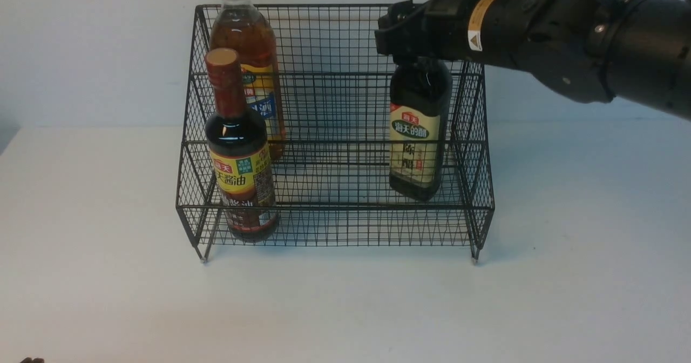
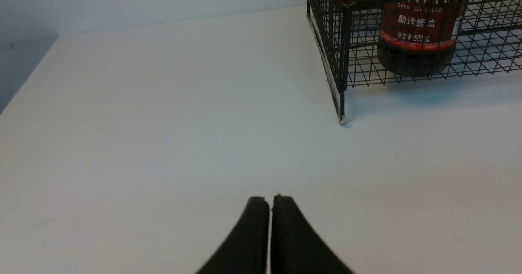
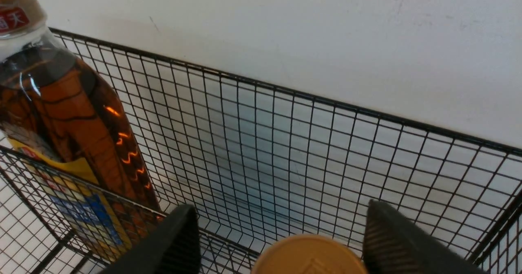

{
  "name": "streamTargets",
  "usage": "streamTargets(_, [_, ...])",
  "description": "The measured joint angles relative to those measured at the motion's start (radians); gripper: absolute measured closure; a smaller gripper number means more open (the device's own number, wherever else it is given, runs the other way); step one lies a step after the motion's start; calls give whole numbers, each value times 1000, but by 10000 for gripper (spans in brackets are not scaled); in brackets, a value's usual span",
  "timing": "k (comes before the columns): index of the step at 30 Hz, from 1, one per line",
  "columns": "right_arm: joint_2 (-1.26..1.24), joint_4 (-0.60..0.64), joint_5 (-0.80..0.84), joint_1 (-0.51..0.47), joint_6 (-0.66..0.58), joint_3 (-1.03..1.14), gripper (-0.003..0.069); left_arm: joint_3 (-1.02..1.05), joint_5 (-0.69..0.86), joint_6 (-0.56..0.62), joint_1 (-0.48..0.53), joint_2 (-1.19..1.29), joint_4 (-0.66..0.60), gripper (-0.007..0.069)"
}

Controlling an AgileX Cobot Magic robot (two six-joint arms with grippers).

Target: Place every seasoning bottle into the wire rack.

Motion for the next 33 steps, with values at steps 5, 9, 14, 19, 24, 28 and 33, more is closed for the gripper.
streamTargets(5, [2,0,-8,0,0,0,359,0,0,0,0,0,0,629])
streamTargets(9, [4,0,-19,0,-3,0,359,0,0,0,0,0,0,629])
streamTargets(14, [5,7,-43,0,-53,0,359,0,0,0,0,0,0,629])
streamTargets(19, [7,12,-52,0,-72,0,359,0,0,0,0,0,0,629])
streamTargets(24, [7,12,-70,0,-78,4,359,0,0,0,0,0,0,629])
streamTargets(28, [7,10,-69,0,-61,6,359,0,0,0,0,0,0,629])
streamTargets(33, [7,7,-64,0,-52,6,359,0,0,0,0,0,0,629])
